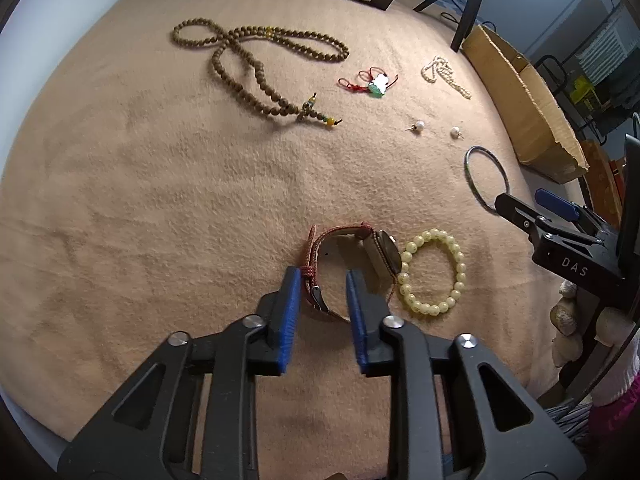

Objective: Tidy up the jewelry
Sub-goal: 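Grasp the red-strap watch with the left tool while the right tool grasps the blue bangle, then carry watch and bangle into the cardboard box and open both tools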

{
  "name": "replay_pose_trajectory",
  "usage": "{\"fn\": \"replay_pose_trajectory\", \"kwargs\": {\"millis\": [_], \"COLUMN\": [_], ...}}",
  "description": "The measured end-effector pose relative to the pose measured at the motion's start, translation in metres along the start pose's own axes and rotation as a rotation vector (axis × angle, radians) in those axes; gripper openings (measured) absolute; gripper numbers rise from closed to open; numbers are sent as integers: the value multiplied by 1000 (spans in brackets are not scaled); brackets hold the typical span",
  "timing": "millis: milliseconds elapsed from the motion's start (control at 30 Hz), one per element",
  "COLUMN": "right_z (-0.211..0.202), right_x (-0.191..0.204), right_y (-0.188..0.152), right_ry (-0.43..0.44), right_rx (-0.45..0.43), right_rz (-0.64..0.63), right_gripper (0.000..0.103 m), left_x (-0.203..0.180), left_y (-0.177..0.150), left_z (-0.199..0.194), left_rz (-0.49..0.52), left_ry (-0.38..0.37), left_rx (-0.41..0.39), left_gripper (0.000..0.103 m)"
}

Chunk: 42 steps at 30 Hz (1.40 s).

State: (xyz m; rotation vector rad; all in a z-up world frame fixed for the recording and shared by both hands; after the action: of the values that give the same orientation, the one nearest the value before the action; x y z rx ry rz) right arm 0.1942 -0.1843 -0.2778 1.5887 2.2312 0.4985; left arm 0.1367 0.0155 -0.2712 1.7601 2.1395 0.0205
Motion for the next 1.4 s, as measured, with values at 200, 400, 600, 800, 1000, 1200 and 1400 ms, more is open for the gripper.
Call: {"fn": "replay_pose_trajectory", "kwargs": {"millis": [200, 400, 600, 800, 1000, 1200, 1400], "right_z": [13, 25, 29, 26, 14, -8, -31], "right_x": [6, 5, 10, 14, 17, 24, 21], "right_y": [5, 3, 5, 7, 11, 17, 24], "right_ry": [2, -15, 0, 11, 8, 2, -17], "right_rx": [14, 45, 31, 24, -6, -51, -93], "right_rz": [-17, -28, -52, -76, -96, -131, -148], "right_gripper": [92, 90, 78, 71, 70, 70, 70], "left_x": [4, 4, 4, 5, 5, -1, -21], "left_y": [1, 3, 6, 6, 10, 16, 25], "left_z": [12, 21, 21, 20, 8, -8, -26], "left_rz": [-18, -8, -17, -20, -18, -18, 7], "left_ry": [9, 25, 28, 27, 32, 17, -15], "left_rx": [21, 28, 19, 11, -31, -76, -121], "left_gripper": [14, 13, 8, 7, 7, 7, 7]}}
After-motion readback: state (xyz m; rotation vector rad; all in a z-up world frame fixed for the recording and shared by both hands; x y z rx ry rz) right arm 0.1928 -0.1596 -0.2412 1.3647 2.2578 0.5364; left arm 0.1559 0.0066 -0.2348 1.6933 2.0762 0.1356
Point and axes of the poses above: each gripper's, at about its wrist camera, not at the fingertips, and z roughly the way its jaws point, x to its left, y to its top, the point moved 7 cm from there along z, roughly the way its jaws point, and after that the axes turned 11 degrees about -z, right-handed, at the moved point
